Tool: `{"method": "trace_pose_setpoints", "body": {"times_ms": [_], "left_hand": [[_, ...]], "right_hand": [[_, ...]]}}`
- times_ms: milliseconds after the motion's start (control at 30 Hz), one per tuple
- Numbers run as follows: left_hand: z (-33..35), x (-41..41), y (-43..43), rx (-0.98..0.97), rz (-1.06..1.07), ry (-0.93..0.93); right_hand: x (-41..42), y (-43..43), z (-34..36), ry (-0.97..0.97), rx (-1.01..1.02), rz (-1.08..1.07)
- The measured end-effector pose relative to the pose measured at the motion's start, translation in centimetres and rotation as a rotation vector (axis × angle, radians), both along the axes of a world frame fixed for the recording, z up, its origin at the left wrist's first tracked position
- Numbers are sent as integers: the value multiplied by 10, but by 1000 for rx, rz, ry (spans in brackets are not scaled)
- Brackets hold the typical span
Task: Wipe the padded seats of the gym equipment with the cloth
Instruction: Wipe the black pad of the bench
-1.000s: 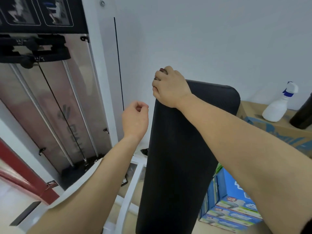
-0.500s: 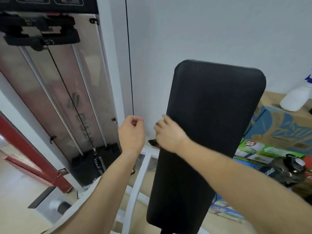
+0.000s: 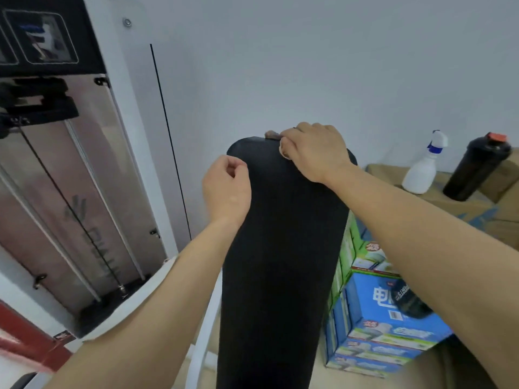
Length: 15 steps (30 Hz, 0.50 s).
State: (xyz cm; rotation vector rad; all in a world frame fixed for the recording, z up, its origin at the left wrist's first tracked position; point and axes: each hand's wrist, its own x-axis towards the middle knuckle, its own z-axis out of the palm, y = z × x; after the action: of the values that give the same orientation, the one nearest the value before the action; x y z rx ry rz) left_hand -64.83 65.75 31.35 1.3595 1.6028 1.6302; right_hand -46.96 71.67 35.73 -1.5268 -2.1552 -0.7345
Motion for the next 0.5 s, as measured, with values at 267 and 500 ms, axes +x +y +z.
{"method": "trace_pose_setpoints", "body": {"times_ms": [267, 500], "left_hand": [[-11, 62, -6, 29, -123, 74], [-50, 53, -15, 15, -162, 161]], "right_hand": [[50, -18, -31, 554, 78, 105], [44, -36, -80, 1064, 310, -78]]}}
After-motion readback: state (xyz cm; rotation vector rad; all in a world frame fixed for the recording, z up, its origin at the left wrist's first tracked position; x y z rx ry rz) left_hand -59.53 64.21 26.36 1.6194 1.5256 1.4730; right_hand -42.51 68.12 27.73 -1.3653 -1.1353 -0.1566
